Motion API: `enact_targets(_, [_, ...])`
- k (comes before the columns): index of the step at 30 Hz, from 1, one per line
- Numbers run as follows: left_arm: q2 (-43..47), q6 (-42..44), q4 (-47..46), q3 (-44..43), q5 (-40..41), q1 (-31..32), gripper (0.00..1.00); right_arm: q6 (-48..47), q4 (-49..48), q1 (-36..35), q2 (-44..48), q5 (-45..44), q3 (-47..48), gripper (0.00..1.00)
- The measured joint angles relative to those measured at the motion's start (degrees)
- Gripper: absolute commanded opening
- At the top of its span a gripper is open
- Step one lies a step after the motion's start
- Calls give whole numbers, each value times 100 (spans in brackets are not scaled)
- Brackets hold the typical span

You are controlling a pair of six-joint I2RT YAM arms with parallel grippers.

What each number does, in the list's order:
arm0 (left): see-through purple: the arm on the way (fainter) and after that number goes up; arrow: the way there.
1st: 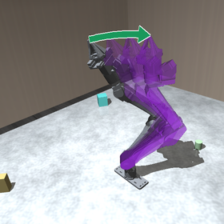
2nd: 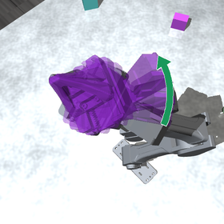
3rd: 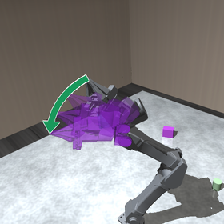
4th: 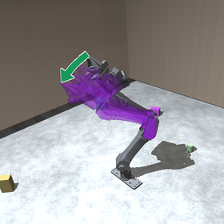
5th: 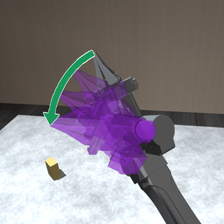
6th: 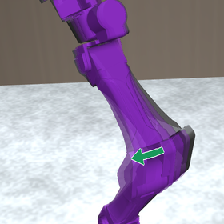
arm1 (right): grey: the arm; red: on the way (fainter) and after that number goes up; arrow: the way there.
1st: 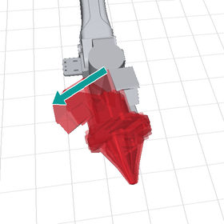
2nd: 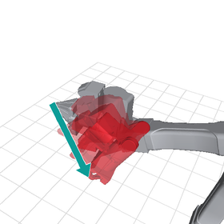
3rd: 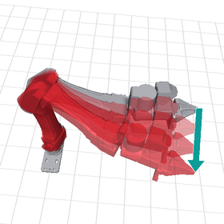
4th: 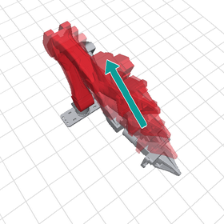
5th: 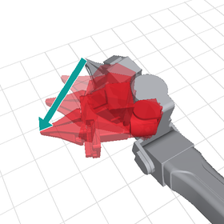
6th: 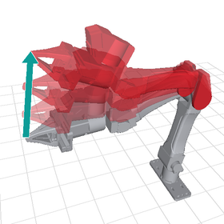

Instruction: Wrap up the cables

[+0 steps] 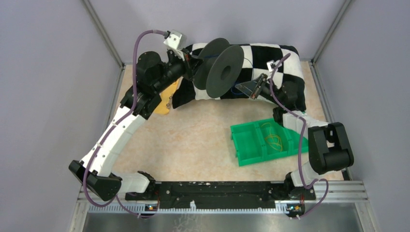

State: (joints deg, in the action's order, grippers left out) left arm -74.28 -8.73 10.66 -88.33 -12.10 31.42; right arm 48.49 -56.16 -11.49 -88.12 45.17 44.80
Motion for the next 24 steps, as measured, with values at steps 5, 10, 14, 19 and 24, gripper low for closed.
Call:
enact_targets(5, [0,-273,-262,63,313,-20,0,-219,605,-94,254,-295,-741,0])
enact_targets(10, [0,-719,-616,232,776,-59,0,-1126,2350,-741,1165,-1217,-892,0])
enact_targets(14, [0,-1172,-835,378,1019,-120,0,-1676,3263,-1381,1773,-1980,-890,0])
enact_targets(19, [0,-1652,-986,553,1318,-208,0,-2186,4374,-1965,1878,-3110,-807,0])
enact_targets(24, [76,-1904,-1298,981,1655,-223,0,-2594,5241,-3064,1843,-4157,-317,0])
